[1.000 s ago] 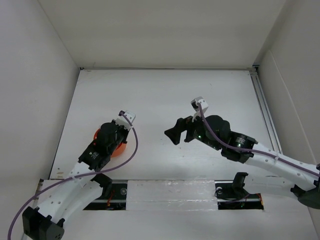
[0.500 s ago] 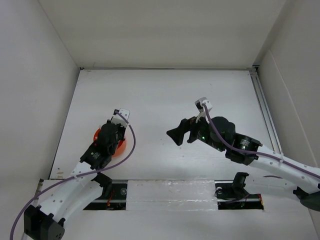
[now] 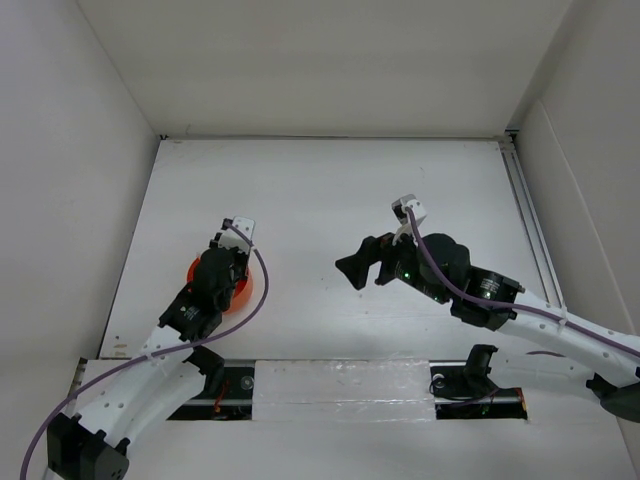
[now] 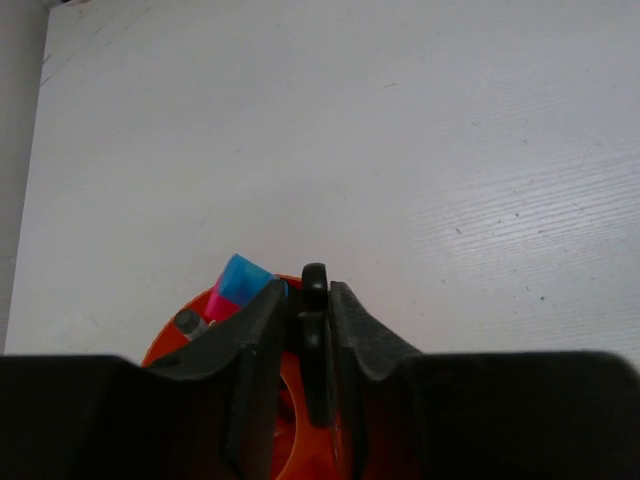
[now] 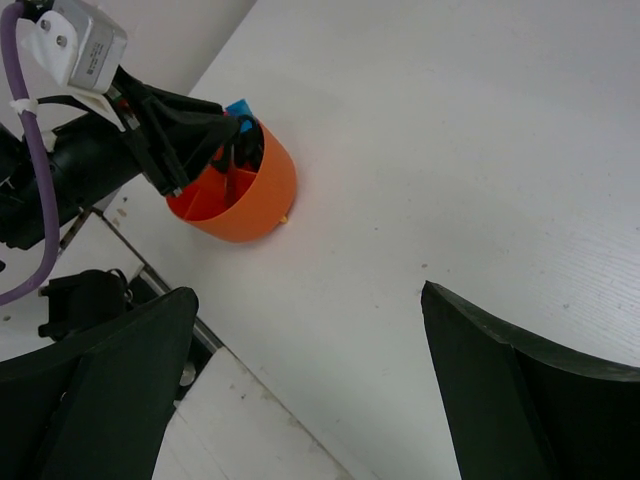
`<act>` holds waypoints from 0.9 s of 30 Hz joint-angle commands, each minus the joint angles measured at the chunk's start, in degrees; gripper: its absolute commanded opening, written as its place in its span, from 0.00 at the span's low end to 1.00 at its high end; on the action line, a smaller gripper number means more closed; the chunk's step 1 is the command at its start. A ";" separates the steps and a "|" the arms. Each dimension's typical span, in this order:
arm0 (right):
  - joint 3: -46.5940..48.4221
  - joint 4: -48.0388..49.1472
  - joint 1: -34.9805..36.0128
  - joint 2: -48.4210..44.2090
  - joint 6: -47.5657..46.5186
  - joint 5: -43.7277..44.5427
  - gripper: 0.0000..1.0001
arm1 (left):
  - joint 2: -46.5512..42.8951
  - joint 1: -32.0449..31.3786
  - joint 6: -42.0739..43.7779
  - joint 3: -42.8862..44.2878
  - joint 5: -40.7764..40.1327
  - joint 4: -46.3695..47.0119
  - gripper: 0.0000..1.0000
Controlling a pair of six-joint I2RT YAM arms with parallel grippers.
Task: Sort the stationery into containers
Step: Place the scissors in the storage box, then reset both arms
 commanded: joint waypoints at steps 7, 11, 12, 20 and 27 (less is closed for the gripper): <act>2.25 -0.04 0.22 -1.44 -0.63 2.30 1.00 | -3.30 0.32 -1.52 -0.29 -1.55 2.86 0.40; 2.77 -0.04 0.22 -0.13 -0.63 2.30 1.00 | -8.66 0.32 0.48 -0.29 5.82 3.38 1.00; 2.77 -0.04 0.22 -0.12 -1.15 2.83 1.00 | -9.80 0.32 0.50 0.23 8.18 3.38 1.00; 5.76 -4.69 0.22 1.63 -1.16 6.25 1.00 | -18.33 0.32 -1.60 4.71 8.03 2.07 1.00; 9.27 -13.91 0.22 -3.37 0.33 11.61 1.00 | -25.28 0.32 -18.27 10.51 1.97 -3.29 1.00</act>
